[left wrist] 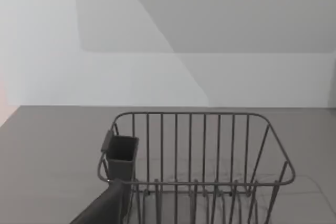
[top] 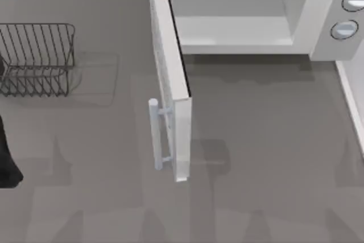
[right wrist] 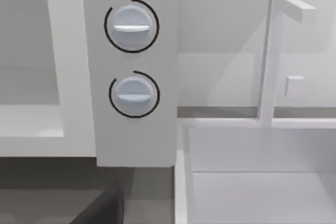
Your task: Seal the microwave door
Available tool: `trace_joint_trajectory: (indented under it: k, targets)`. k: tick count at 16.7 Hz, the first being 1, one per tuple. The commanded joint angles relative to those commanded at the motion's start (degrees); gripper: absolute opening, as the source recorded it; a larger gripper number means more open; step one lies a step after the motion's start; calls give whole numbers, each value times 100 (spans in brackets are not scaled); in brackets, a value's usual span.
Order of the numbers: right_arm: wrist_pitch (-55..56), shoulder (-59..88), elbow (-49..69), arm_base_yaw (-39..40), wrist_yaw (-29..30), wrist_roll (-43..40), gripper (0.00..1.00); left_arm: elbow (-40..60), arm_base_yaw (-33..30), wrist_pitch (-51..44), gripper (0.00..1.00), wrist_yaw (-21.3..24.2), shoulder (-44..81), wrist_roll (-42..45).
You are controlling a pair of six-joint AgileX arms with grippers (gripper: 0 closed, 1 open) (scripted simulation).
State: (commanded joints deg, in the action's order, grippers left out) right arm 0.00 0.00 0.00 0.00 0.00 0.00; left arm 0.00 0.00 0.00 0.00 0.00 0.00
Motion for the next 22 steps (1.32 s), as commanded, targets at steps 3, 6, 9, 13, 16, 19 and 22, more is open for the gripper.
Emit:
trace_joint_trajectory:
  k: [3,6,9,13,16,19,22]
  targets:
    - [0,0,0,0,0,0,100,44,-20,-44,100,14,55,27]
    - [0,0,0,0,0,0,100,460,-182,-437,100,127,543,277]
    - [0,0,0,0,0,0,100,1272,-442,-1157,100,313,1427,738]
    - [0,0,0,0,0,0,100,2858,-862,-2485,100,648,3025,1577]
    - [0,0,0,0,0,0,100,4298,-1193,-3641,100,949,4398,2295]
    - [0,0,0,0,0,0,100,5860,-1503,-4844,100,1279,5826,3033]
    - [0,0,0,0,0,0,100,7440,-1769,-5998,100,1618,7211,3741]
